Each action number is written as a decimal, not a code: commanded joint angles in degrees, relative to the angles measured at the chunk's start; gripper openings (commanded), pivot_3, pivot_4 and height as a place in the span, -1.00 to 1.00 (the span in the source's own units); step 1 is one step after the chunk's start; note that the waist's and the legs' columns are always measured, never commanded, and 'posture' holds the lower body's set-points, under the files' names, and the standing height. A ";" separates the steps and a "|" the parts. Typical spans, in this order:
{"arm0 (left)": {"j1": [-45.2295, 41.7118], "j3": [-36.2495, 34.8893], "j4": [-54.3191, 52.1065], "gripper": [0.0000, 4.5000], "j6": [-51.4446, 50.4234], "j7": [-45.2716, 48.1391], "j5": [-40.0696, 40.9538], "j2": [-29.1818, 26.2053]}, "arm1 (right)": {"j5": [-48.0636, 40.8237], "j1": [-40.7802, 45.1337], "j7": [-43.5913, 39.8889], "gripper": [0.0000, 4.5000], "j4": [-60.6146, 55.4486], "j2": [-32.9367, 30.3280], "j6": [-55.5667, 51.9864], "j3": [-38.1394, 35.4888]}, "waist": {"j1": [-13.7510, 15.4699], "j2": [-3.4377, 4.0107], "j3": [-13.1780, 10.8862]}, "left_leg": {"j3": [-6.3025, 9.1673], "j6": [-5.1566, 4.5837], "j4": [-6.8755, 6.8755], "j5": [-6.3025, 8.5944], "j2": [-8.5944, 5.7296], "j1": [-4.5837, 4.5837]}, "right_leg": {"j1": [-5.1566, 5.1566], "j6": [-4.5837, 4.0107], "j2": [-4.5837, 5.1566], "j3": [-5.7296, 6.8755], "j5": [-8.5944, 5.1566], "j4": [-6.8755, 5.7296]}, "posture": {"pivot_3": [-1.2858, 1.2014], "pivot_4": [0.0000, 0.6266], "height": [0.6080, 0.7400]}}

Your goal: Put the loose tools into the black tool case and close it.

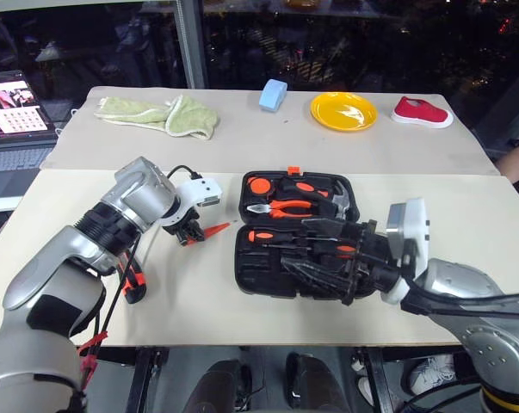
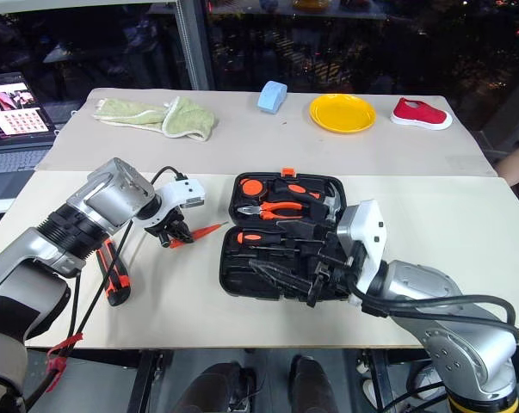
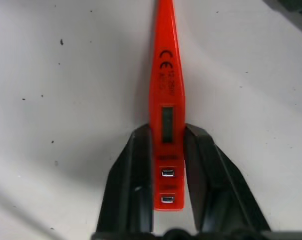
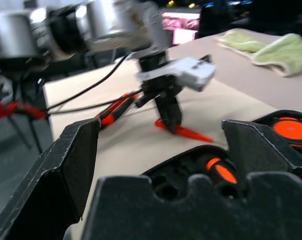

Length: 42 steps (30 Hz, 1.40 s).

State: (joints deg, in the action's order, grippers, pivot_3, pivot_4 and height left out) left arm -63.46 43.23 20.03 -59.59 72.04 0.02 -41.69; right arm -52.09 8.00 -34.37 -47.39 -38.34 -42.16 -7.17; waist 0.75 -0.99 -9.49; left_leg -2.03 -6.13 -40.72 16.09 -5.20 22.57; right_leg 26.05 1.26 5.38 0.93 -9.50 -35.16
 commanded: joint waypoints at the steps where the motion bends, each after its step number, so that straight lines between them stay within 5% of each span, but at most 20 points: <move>1: 0.95 -0.54 1.16 -0.82 1.03 1.55 -0.58 0.06 | 0.00 -0.22 -0.96 1.00 -2.30 -1.38 1.99 -0.71 | -0.01 -0.01 0.00 | 0.00 0.00 0.00 0.00 0.00 0.00 | 0.00 0.00 0.01 -0.01 0.00 0.00 | 0.03 -0.52 0.88; 11: 0.17 -10.03 9.02 -0.82 28.80 2.07 -2.91 -3.72 | -2.97 -4.07 -2.29 1.00 -2.60 -8.39 0.26 -5.29 | 0.07 -0.03 0.00 | 0.00 0.04 -0.04 0.04 0.06 0.24 | 0.21 -0.03 0.14 -0.06 0.02 -0.01 | 0.03 -0.52 0.88; 17: -5.18 -12.20 8.14 -0.82 40.80 15.04 -0.96 -1.09 | 3.20 -8.99 -5.35 1.00 -0.96 -14.78 1.75 -7.59 | 1.15 -0.07 -0.01 | 0.04 -0.13 -0.21 0.08 0.03 0.62 | 0.37 0.02 0.22 0.17 0.06 0.14 | 0.03 -0.52 0.88; 29: -2.31 -6.10 -4.51 -0.82 25.75 14.66 -4.78 15.11 | 9.93 -18.26 -7.45 1.00 1.19 -15.90 3.34 -17.48 | 1.30 -0.10 -0.01 | 0.02 -0.40 -0.61 0.18 0.06 0.71 | 0.24 0.23 0.19 0.05 0.17 0.15 | 0.03 -0.52 0.88; 42: -0.46 -0.89 -4.52 -0.82 23.28 13.32 -8.93 18.08 | 11.73 -19.44 -3.98 1.00 0.21 -12.06 3.76 -17.96 | 1.48 -0.07 0.02 | 0.01 -0.48 -0.62 0.20 0.07 0.61 | 0.17 0.24 0.19 -0.01 0.16 0.14 | 0.03 -0.52 0.88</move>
State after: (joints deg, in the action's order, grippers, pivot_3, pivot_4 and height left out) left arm -64.32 40.91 15.59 -35.54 85.39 -7.93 -24.21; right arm -40.77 -11.95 -38.99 -45.84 -50.91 -39.83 -23.64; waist 2.22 -1.06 -9.47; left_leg -2.02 -6.60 -41.33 16.29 -5.13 23.16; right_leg 26.21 1.50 5.56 0.92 -9.33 -35.03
